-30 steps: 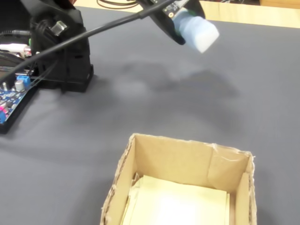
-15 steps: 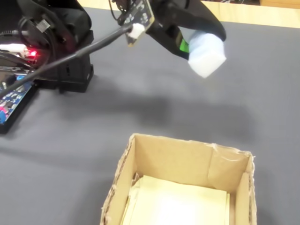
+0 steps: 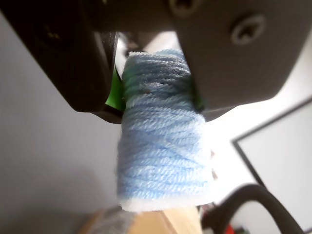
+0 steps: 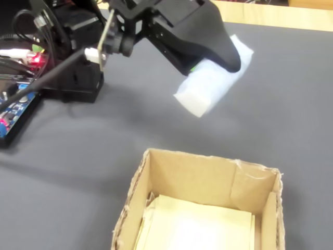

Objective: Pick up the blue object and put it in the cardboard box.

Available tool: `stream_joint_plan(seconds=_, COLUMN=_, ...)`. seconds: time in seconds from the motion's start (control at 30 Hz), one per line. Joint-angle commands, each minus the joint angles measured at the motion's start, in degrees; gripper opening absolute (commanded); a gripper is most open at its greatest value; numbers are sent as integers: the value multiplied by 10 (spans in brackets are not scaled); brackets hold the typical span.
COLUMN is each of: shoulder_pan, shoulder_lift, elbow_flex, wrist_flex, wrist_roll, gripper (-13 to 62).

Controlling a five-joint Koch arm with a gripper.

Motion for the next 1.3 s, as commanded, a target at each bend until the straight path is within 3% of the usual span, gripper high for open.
stream_joint_plan(seconds=0.0, shoulder_pan=11, shoulder_lift=-5, elbow_flex=-47, wrist_flex=-28, wrist_roll=-3, gripper=122)
stream_joint_plan(seconds=0.27, shoulder_pan=117, shoulder_lift=-115, elbow_flex=-142, wrist_flex=6, wrist_roll=0, gripper=122)
stream_joint_plan(seconds=0.57, shoulder_pan=151, shoulder_lift=-186, elbow_flex=-188, wrist_flex=18, wrist_roll=13, gripper=131)
stream_joint_plan(seconds=0.63, shoulder_pan=151, shoulder_lift=-205, elbow_flex=-204, wrist_flex=28, wrist_roll=34, gripper=215)
stream_joint_plan(seconds=0.8, shoulder_pan=151, shoulder_lift=-218, elbow_flex=-218, wrist_flex=40, wrist_roll=43, gripper=306)
stream_joint_plan(seconds=1.27, shoulder_pan=105, shoulder_lift=-168, elbow_flex=-190, wrist_flex=31, wrist_roll=199, gripper=333)
